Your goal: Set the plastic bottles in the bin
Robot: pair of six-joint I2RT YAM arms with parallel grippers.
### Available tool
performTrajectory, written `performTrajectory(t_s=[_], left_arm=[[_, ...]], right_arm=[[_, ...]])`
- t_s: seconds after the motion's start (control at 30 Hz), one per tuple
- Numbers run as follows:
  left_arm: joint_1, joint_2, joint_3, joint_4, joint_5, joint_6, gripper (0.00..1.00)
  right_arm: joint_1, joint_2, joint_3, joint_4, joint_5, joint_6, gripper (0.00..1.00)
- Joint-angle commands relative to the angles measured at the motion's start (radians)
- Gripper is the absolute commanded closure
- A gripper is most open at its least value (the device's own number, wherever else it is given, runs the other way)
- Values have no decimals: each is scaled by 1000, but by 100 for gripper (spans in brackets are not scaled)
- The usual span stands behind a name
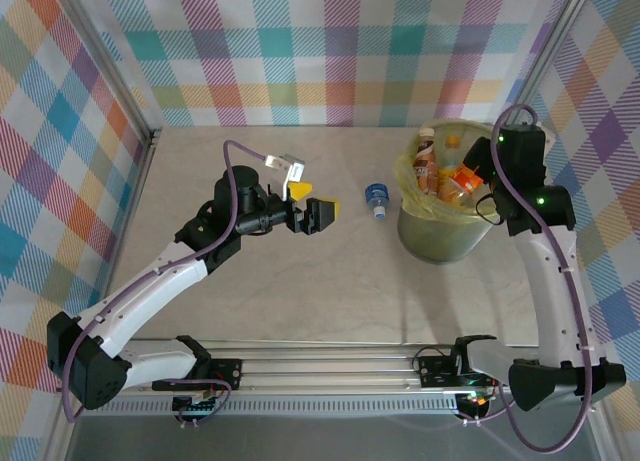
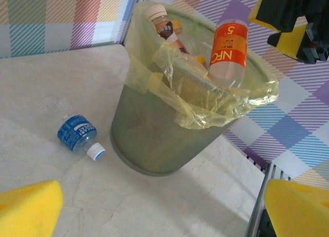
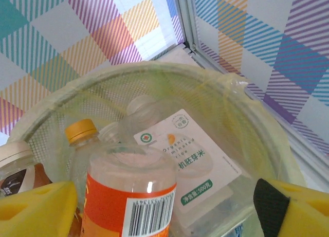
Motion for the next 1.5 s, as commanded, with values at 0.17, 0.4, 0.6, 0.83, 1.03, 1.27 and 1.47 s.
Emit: performTrajectory(t_s=[0.17, 0.4, 0.6, 0.83, 1.03, 1.27, 1.47], left_arm=[[-12, 11, 20, 2, -5, -8, 0], [-11, 24, 31, 3, -6, -9, 0], [-12, 35, 36, 2, -3, -10, 0], [-11, 29, 31, 1, -7, -9, 0], [-12, 28, 27, -5, -13, -4, 0], [-12, 26, 23, -9, -33, -2, 0], [-12, 49, 58, -49, -120, -25, 0]], right_arm=[[-5, 136, 134, -91, 38, -138, 3], [-5, 149, 140, -162, 156, -175, 3], [-5, 124, 104, -193, 214, -186, 3], [-9, 81, 33, -170, 223, -191, 3], [-16, 86, -45, -135, 222, -182, 2], [-16, 108, 10, -149, 199, -199, 0], [-15, 113, 145, -205, 77, -222, 0]])
